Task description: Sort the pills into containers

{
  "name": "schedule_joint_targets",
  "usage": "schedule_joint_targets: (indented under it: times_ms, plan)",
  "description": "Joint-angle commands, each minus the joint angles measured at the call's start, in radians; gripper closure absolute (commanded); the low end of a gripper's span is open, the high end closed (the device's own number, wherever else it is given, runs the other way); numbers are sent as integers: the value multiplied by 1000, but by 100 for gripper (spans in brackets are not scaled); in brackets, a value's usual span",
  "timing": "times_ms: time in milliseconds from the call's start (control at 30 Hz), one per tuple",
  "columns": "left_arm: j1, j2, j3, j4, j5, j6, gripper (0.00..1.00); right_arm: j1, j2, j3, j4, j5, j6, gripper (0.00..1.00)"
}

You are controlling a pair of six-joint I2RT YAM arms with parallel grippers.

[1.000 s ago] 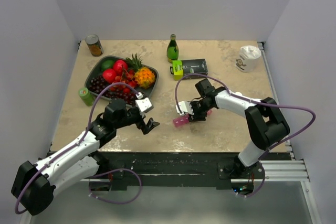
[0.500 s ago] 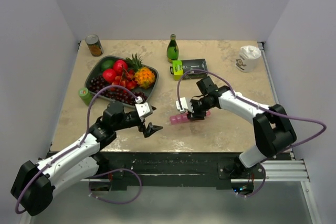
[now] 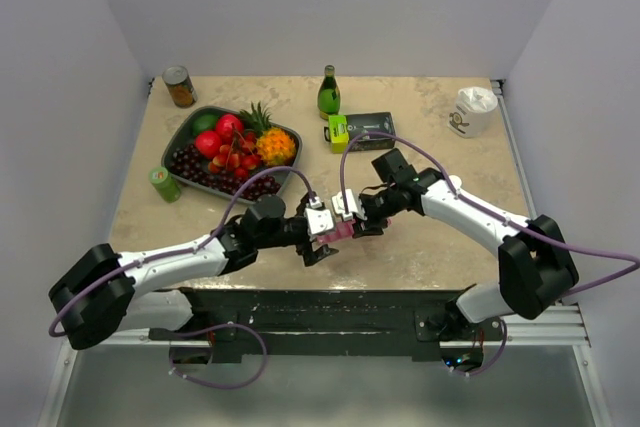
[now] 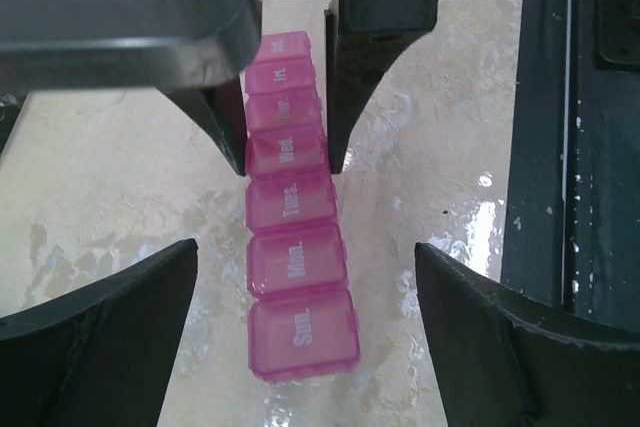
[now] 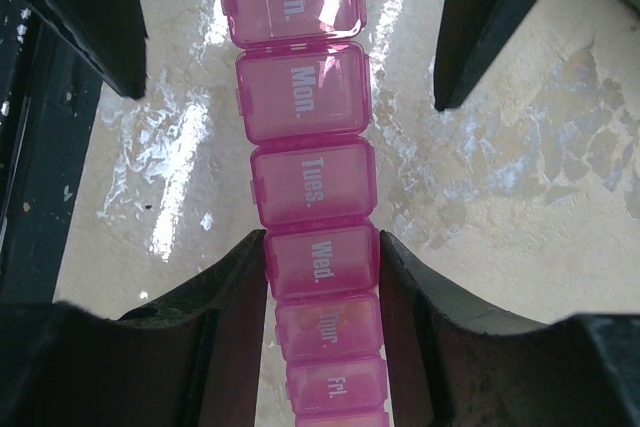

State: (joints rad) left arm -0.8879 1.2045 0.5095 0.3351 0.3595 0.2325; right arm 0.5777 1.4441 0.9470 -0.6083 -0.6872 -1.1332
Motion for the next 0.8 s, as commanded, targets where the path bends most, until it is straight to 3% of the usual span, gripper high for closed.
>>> schedule_joint_targets:
  times_ms: [0,167,500,600,767]
  plan:
    - [-23,33,64,45,-59,71,12,5,-36,4,2,-55,16,86]
    - [-36,62,86,-2,-59,88,26,4,-44,9,4,-74,33,87]
    - [-37,40,54,7,-62,87,26,2,-57,9,7,-86,49,87]
    - [-37,47,61,-13,-51,90,38,2,-53,12,2,-94,53,88]
    - [-37,61,80,-41,-39,93,67,-9,-60,13,1,-112,59,88]
